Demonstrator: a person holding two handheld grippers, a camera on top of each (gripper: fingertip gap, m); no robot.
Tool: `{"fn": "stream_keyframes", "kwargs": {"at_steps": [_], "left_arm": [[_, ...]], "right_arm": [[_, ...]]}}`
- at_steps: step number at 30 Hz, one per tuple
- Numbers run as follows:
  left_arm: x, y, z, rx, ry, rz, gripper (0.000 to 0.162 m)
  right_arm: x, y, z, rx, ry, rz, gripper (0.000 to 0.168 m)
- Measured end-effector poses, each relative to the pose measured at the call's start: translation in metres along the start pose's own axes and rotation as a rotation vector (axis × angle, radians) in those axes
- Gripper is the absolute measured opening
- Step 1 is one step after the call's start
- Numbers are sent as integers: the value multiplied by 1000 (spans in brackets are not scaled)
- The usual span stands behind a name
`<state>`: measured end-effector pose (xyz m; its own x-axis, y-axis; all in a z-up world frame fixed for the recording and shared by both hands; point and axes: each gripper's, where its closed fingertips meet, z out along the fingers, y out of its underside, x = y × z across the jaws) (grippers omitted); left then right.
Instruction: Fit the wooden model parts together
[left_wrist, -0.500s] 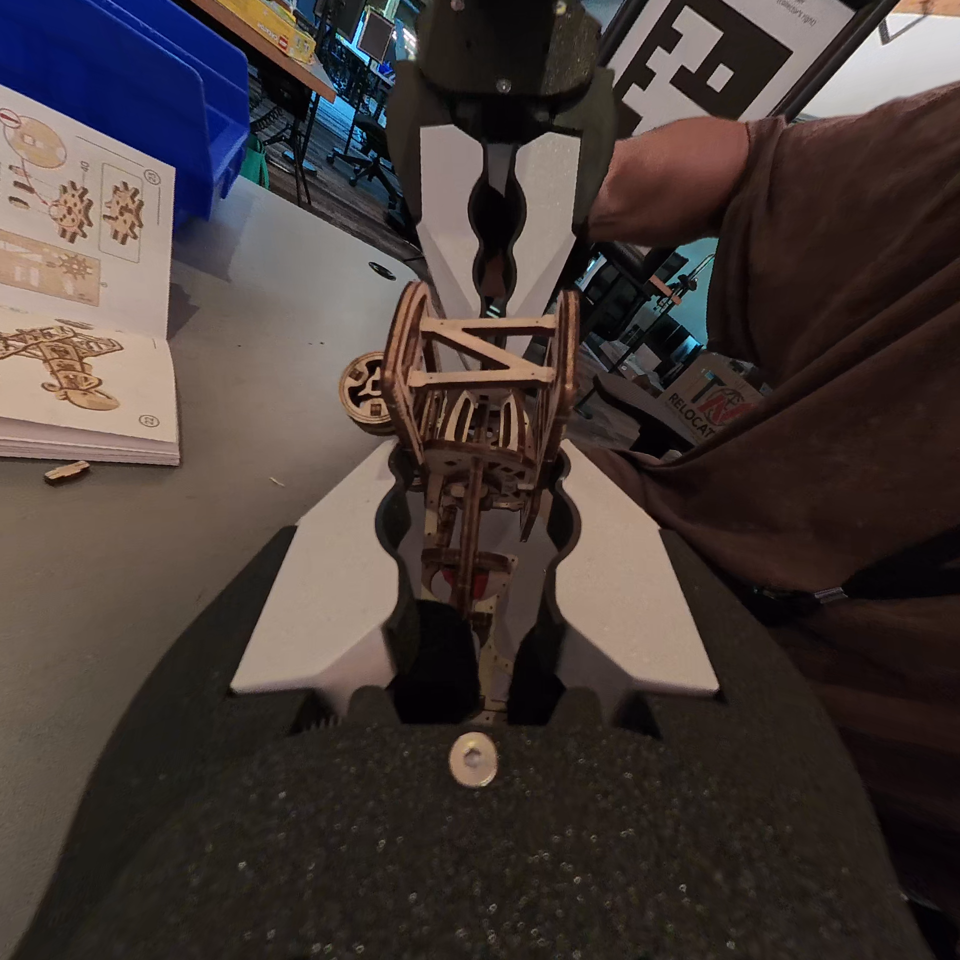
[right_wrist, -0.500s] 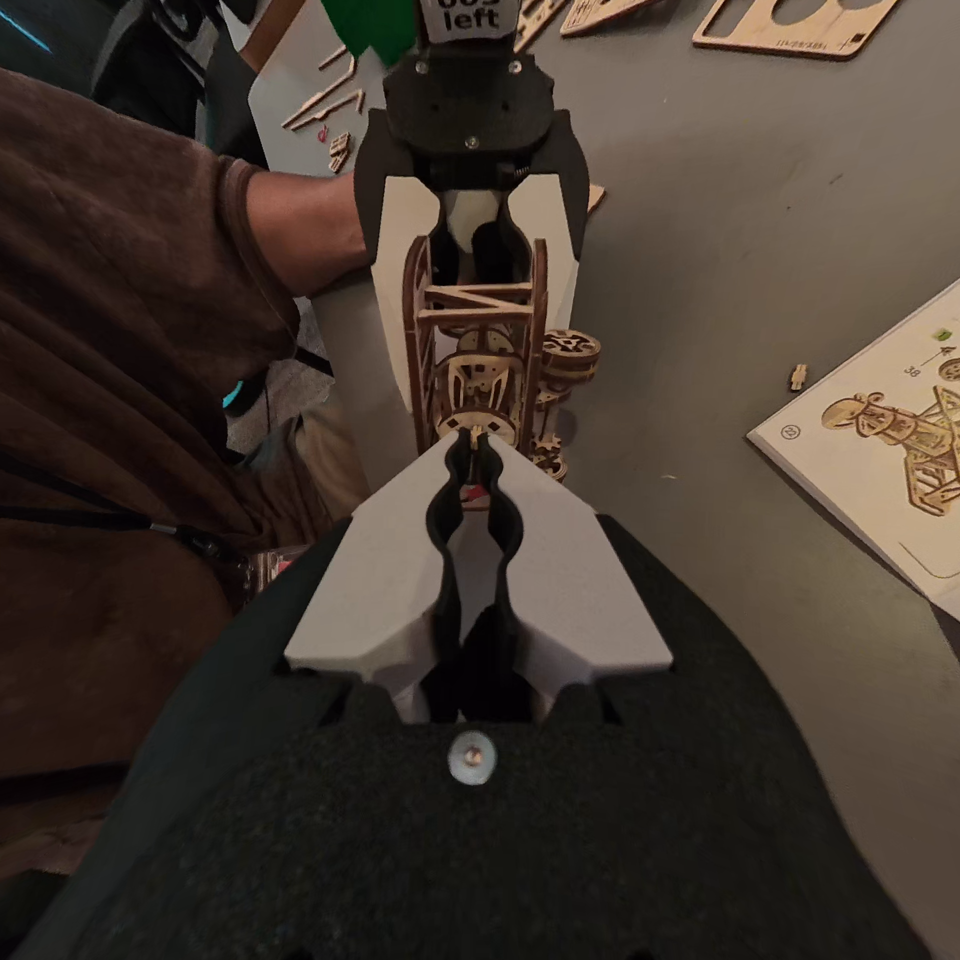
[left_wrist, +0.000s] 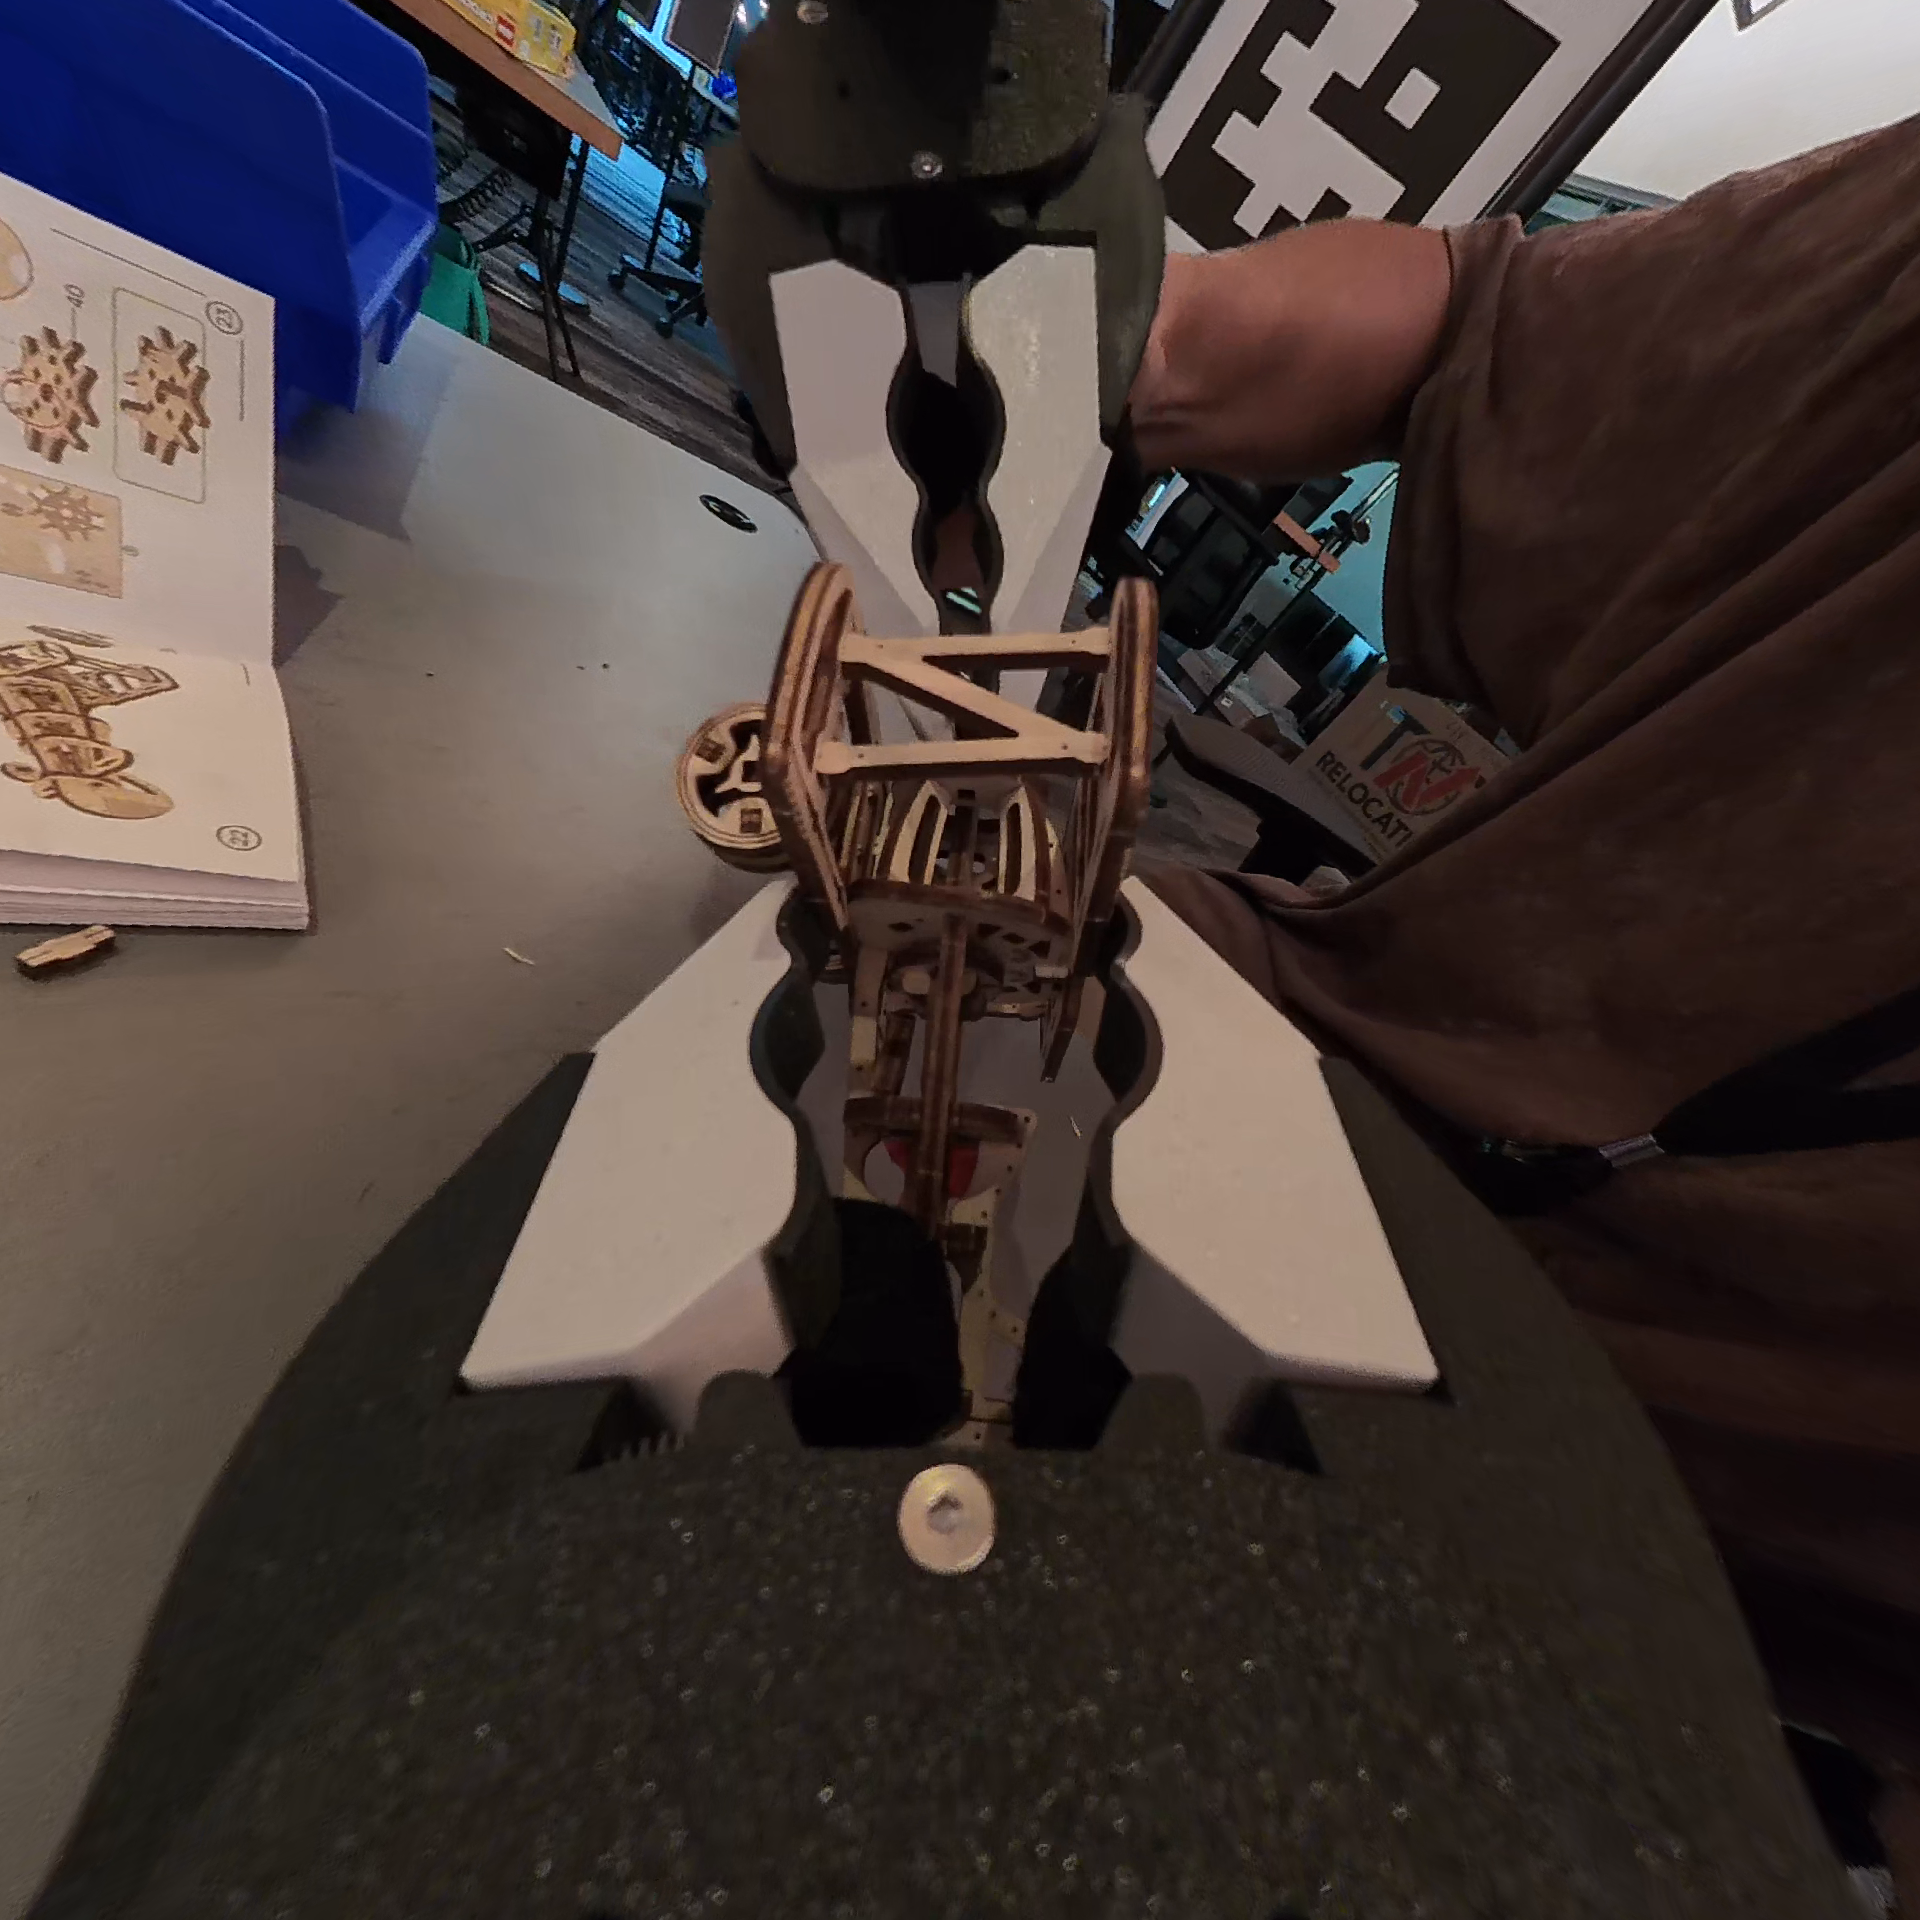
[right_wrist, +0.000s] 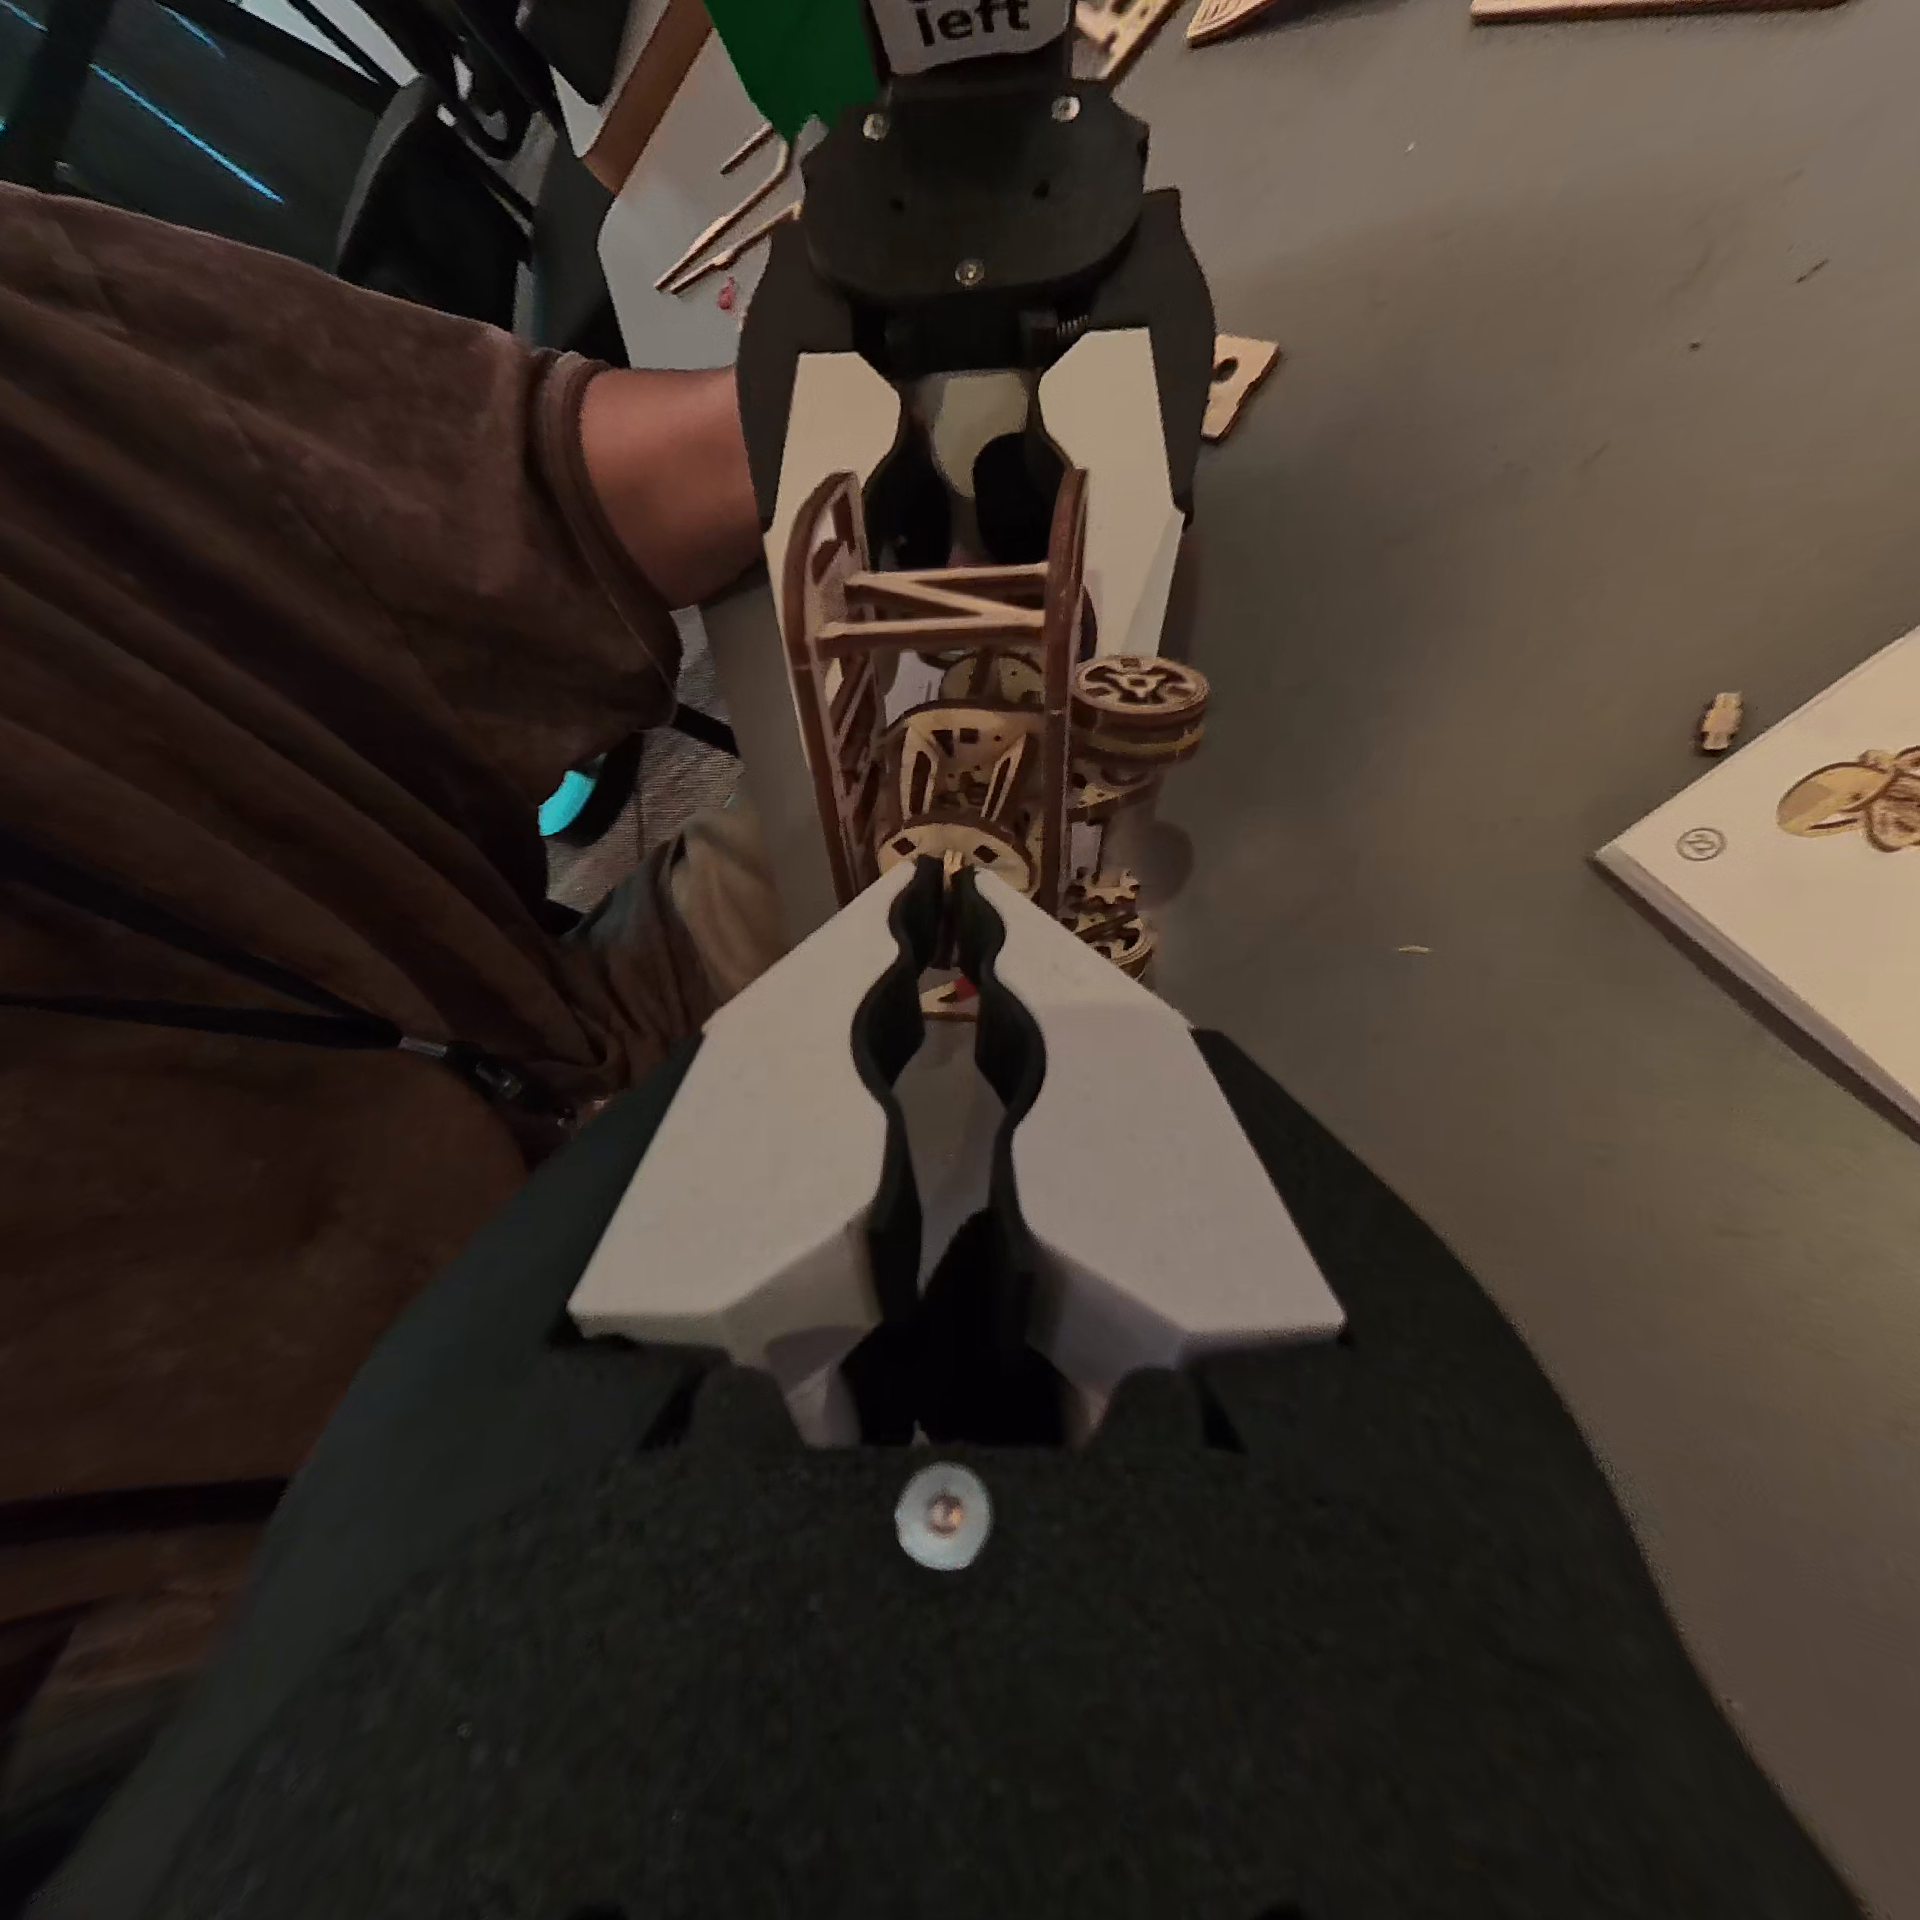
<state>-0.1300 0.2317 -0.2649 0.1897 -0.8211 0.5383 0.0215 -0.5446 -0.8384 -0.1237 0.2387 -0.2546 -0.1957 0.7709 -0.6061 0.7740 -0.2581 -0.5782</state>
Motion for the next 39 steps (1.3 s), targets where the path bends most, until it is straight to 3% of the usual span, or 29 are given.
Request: {"fn": "stream_keyframes", "kwargs": {"at_steps": [7,16,20,24,30,33,39], "left_arm": [[9,6,2,-35,56,8,48],[9,17,8,-110,40,19,48],[10,11,6,-67,38,23,48],[12,7,4,-31,37,38,49],[10,3,2,9,5,50,49],[10,3,3,10,-43,95,49],[12,3,6,15,-95,196,49]], "right_arm": [[-9,6,4,-40,-89,40,2],[-8,18,9,-131,-84,37,1],[-10,12,6,-97,-82,40,1],[-12,6,-6,-92,33,-114,6],[-6,-8,-33,70,254,-205,24],[-15,-13,-39,242,244,-132,21],[-19,-4,-19,273,309,-170,19]]}}
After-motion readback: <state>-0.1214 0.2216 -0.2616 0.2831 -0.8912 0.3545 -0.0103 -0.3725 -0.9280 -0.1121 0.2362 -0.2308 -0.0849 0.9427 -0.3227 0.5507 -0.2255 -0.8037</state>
